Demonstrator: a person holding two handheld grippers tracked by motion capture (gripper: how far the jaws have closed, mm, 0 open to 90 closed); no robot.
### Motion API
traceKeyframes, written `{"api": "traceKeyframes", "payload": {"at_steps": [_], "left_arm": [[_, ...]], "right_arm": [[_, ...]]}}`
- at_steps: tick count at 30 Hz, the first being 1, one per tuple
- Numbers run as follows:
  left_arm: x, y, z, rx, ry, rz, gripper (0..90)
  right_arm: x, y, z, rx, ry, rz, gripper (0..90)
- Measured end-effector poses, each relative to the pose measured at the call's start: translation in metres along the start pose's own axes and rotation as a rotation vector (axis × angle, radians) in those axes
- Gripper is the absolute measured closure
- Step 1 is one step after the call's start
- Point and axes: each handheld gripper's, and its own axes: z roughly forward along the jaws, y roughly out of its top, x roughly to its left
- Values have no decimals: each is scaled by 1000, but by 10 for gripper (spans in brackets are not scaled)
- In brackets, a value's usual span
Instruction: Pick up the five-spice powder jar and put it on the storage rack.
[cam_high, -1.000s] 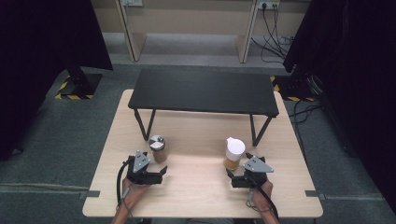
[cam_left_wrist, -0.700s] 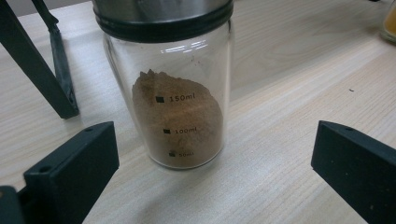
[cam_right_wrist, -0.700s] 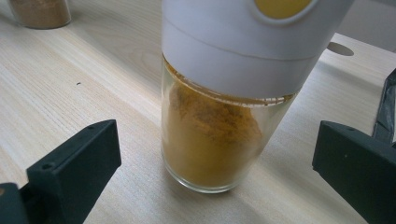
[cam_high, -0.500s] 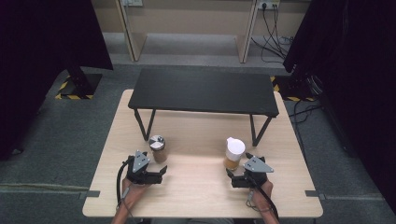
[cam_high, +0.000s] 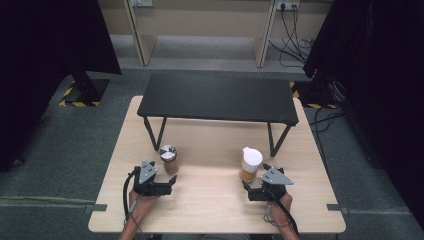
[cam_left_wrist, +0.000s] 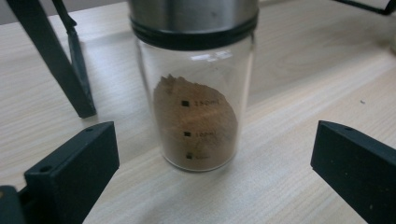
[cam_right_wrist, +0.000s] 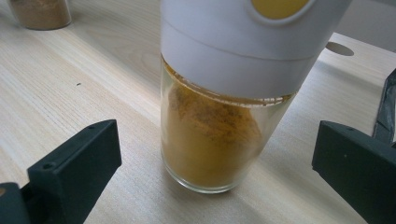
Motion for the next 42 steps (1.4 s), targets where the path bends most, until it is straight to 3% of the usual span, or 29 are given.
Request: {"api": "traceKeyframes", "payload": {"at_steps": [9, 15, 20, 30, 42], "left_arm": [[1, 14, 0, -27, -5, -38, 0], [3, 26, 6, -13, 4, -62, 0], [2, 32, 15, 1, 13, -57, 0], [5, 32, 31, 19, 25, -76, 9], [6, 30, 40, -4, 15, -83, 97]], "right_arm": [[-1, -1, 0, -2, 0, 6, 12], [-1, -1, 0, -2, 1, 7, 12], [-1, -1, 0, -2, 2, 8, 12], [-2, -1, 0, -2, 6, 10, 12], [-2, 0, 1, 3, 8, 7, 12]]}}
